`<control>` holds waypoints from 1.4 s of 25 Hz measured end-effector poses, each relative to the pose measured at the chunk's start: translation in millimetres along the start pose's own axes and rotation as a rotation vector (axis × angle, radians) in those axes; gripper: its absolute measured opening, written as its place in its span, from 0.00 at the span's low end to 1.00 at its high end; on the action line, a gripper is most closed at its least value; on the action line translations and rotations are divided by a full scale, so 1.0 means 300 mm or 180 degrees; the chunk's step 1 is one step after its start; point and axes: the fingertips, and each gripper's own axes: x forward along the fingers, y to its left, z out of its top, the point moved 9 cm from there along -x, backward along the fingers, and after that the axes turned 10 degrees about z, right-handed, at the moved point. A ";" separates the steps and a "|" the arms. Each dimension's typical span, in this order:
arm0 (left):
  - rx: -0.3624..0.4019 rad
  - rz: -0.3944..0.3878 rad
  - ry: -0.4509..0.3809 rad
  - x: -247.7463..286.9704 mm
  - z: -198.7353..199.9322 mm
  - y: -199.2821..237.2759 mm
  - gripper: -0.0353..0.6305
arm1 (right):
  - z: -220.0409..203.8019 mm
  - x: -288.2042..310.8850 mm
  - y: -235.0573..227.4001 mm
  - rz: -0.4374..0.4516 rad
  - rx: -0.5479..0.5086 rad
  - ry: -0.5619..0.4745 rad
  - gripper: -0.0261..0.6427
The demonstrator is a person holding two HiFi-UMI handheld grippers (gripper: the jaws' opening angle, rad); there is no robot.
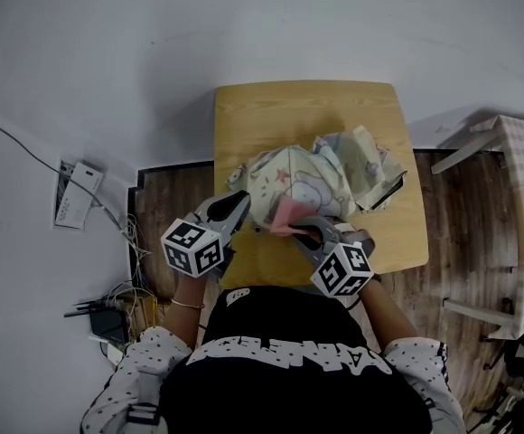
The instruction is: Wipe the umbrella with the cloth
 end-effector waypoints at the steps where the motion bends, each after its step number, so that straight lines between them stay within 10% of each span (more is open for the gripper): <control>1: 0.0003 -0.0002 0.0001 0.001 0.001 0.000 0.09 | -0.002 -0.001 0.008 0.0034 0.0008 0.0003 0.09; 20: -0.0026 -0.0022 0.0042 0.026 -0.007 0.016 0.09 | 0.008 -0.032 0.069 0.0444 0.0026 -0.0098 0.09; 29: -0.0068 0.0017 0.0058 0.024 -0.023 0.010 0.09 | 0.112 -0.123 -0.072 -0.0500 0.0033 -0.0640 0.09; 35: -0.0079 0.0020 0.0046 0.021 -0.029 -0.016 0.09 | 0.149 -0.134 -0.166 -0.1085 -0.0751 -0.0156 0.09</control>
